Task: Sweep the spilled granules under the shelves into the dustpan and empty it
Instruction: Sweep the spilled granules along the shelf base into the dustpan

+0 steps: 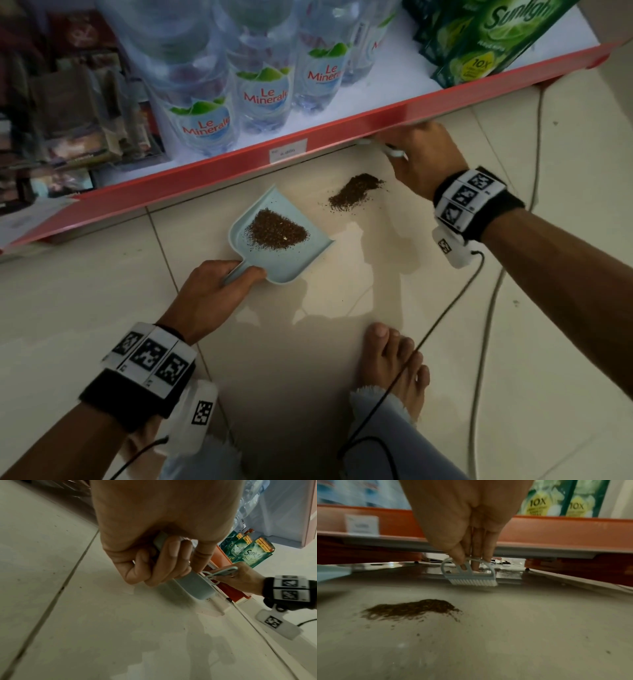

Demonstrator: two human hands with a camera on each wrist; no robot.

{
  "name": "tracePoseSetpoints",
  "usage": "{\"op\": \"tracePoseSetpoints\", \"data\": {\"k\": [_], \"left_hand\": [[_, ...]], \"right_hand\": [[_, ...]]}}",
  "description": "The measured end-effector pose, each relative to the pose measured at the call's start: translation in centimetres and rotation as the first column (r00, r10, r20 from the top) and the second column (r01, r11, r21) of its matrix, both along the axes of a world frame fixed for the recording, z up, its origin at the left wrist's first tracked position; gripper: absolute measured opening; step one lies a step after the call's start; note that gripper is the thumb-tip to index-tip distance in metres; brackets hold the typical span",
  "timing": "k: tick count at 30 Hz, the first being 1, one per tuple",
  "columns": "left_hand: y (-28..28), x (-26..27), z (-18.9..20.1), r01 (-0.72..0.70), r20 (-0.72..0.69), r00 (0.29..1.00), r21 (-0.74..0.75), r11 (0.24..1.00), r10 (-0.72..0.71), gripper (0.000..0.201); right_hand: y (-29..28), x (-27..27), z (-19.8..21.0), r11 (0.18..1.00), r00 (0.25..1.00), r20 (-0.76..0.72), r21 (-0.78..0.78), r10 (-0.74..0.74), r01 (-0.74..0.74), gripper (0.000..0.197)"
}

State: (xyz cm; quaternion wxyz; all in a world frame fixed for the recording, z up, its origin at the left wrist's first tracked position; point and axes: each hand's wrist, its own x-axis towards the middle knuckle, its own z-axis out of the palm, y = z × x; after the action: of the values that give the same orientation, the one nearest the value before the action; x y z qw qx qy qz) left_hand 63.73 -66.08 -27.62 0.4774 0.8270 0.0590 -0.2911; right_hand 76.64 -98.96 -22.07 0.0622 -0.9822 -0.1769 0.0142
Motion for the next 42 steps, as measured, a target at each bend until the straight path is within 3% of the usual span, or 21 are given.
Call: {"op": "tracePoseSetpoints", "data": {"k": [2, 4, 7, 11, 13, 15, 17, 19, 22, 26, 28, 31, 35, 38, 42], "left_hand": [[-0.2, 0.0, 0.0, 0.02, 0.004, 1.0, 0.0, 1.0, -0.02, 0.041], [-0.3, -0.1, 0.2, 0.026, 0.001, 1.0, -0.018, 1.0, -0.026, 0.042], [-0.2, -0.1, 0.4, 0.028, 0.008, 1.0, -0.028, 0.999, -0.027, 0.042], [0.5, -0.2, 0.3, -0.017, 0.004, 1.0, -0.012, 1.0, 0.017, 0.041], [0.9, -0.3, 0.3, -0.031, 0.004, 1.0, -0.015, 0.999, 0.031, 0.042], [1.1, -0.4, 0.3, -0.038, 0.005, 0.999, -0.014, 0.999, 0.038, 0.042], [1.1, -0.4, 0.3, -0.034, 0.002, 0.999, -0.008, 0.999, 0.034, 0.042], [1.1, -0.4, 0.3, -0.026, -0.003, 1.0, -0.009, 1.0, 0.026, 0.042], [1.1, -0.2, 0.4, -0.02, -0.009, 1.0, -0.007, 1.0, 0.02, 0.042], [1.2, -0.2, 0.6, -0.035, -0.004, 0.999, -0.014, 0.999, 0.035, 0.042], [1.3, -0.2, 0.7, -0.052, 0.007, 0.999, -0.016, 0.999, 0.052, 0.044], [1.7, -0.3, 0.7, -0.078, 0.01, 0.997, -0.022, 0.997, 0.079, 0.044], [1.8, -0.8, 0.8, -0.08, 0.0, 0.997, -0.021, 0.997, 0.08, 0.041], [2.2, -1.2, 0.7, -0.07, 0.003, 0.998, -0.008, 0.997, 0.07, 0.043], [3.2, -1.4, 0.7, -0.053, 0.032, 0.998, 0.035, 0.998, 0.052, 0.042]], "right_hand": [[0.6, 0.6, -0.9, 0.99, 0.992, -0.031, -0.066, -0.123, 0.121, 0.033], [2.0, 0.2, -2.0, 0.991, 0.989, -0.087, -0.058, -0.122, 0.117, 0.04], [3.7, -1.2, -2.2, 0.994, 0.989, -0.139, 0.11, 0.041, -0.026, 0.056], [2.7, -2.0, -0.6, 0.954, 0.968, -0.081, 0.206, 0.238, -0.218, 0.048], [1.2, -1.8, -0.3, 0.972, 0.984, -0.03, 0.161, 0.178, -0.171, 0.051], [-0.1, -1.2, -0.6, 0.996, 0.999, 0.027, 0.085, 0.02, -0.023, 0.051], [-0.1, -0.5, -1.2, 0.991, 0.99, 0.049, 0.035, -0.133, 0.131, 0.039], [1.1, 0.1, -2.0, 0.98, 0.98, 0.016, 0.041, -0.197, 0.196, 0.032], [3.6, 0.4, -2.8, 0.989, 0.993, -0.071, 0.105, -0.094, 0.101, 0.048], [4.5, 0.0, -1.9, 0.964, 0.971, -0.144, 0.216, 0.189, -0.155, 0.046], [3.1, -0.5, -1.1, 0.952, 0.942, -0.195, 0.202, 0.271, -0.232, 0.045], [0.5, -1.1, -0.3, 0.959, 0.929, -0.241, 0.109, 0.281, -0.261, 0.043], [-0.7, -1.7, 0.7, 0.959, 0.968, -0.059, 0.167, 0.243, -0.231, 0.034], [1.0, -2.5, 1.4, 0.954, 0.982, 0.143, 0.258, 0.121, -0.155, 0.033], [5.8, -4.7, 1.3, 0.913, 0.99, 0.139, 0.403, 0.004, -0.06, 0.025]]}}
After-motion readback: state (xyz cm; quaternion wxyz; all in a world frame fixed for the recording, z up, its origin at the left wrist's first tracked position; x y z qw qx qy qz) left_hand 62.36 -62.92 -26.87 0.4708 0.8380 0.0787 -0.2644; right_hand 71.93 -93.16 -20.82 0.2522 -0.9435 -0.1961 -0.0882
